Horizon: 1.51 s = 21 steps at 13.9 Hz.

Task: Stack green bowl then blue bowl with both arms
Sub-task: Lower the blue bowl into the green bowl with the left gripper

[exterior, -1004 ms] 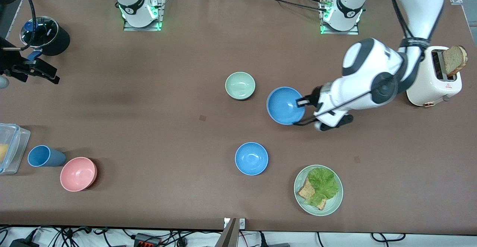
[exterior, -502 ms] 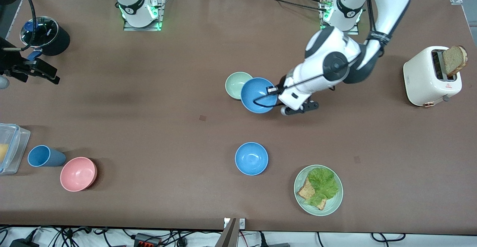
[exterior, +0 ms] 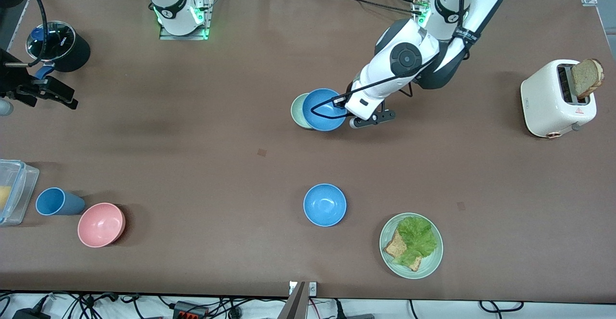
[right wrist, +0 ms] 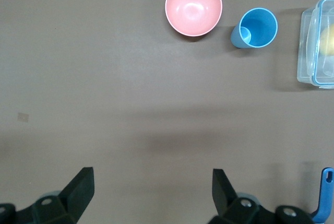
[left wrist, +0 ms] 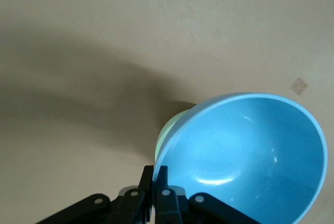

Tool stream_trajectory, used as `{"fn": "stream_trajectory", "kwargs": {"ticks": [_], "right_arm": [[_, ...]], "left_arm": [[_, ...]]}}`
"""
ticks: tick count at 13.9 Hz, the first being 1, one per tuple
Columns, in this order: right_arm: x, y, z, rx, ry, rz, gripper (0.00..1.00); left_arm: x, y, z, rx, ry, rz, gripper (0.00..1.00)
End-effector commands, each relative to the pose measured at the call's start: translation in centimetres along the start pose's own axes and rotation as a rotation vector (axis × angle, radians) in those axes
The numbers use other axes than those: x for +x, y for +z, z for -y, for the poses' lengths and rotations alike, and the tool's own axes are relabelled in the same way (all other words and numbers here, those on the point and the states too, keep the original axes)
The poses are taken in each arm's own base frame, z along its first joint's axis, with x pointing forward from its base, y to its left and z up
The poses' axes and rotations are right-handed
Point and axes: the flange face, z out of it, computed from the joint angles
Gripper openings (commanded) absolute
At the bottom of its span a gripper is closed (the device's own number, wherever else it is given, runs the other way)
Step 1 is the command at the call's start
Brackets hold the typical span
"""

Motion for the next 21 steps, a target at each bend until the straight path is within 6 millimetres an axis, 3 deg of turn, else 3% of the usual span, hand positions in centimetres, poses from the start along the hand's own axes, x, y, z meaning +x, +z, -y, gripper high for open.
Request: {"fn": "stream_trajectory", "kwargs": {"ticks": [1, 10, 21], "right_arm": [[0.2, 0.2, 0.1, -0.013, -0.008, 0.001, 1.0], [0.1, 0.2, -0.1, -0.013, -0.004, 0.003, 1.0], [0.1, 0.1, 0.1, -0.013, -0.008, 0.004, 1.0]], "left_arm": [[-2.5, 1.9, -0.4, -0.01, -0.04, -0.026, 0.0], [-3.4, 6.5, -1.1, -0.037, -0.111, 0.015, 0.0], [-3.6, 8.7, -0.4, -0.029, -0.086, 0.003, 0.0]]}}
